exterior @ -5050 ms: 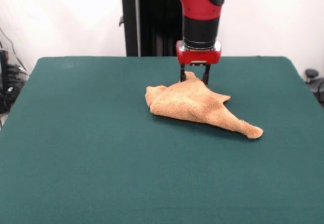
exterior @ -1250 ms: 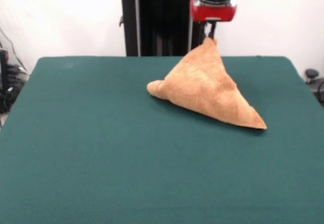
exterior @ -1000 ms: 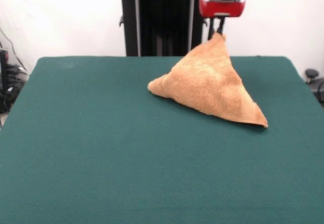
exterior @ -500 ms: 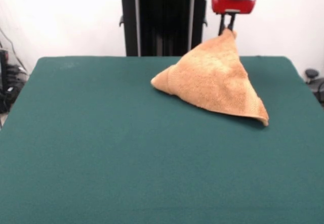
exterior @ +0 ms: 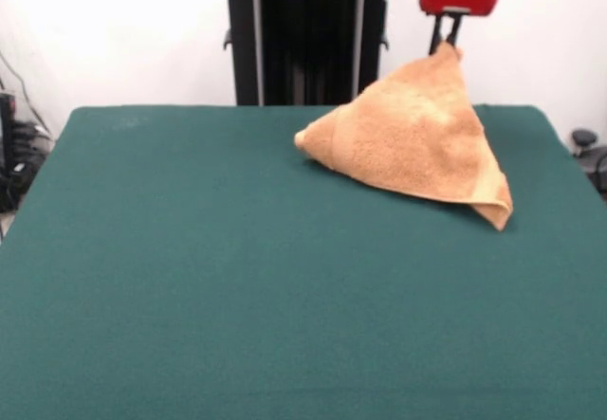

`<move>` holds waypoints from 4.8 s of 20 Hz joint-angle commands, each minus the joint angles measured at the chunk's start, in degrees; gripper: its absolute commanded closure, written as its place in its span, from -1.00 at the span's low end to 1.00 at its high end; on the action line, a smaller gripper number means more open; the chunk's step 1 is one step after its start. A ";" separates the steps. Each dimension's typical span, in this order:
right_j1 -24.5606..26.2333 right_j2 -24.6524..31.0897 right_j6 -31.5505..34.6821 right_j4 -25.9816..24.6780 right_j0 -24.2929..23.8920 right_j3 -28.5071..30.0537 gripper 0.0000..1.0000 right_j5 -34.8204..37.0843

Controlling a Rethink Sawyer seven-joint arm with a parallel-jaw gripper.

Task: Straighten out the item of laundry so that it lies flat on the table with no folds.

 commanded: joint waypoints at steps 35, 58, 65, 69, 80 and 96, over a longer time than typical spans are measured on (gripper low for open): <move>0.76 3.34 20.82 5.35 1.99 3.03 1.00 -4.13; 0.46 -8.85 15.57 -3.55 5.67 -9.52 1.00 12.43; 3.12 -6.22 20.39 -1.55 7.47 -4.35 1.00 2.44; 3.51 -5.85 22.85 0.49 9.62 -3.59 1.00 1.62; 6.00 -8.31 30.45 10.29 21.96 -3.93 1.00 1.26; 7.96 -5.10 28.95 9.70 18.88 -3.64 -1.00 -2.73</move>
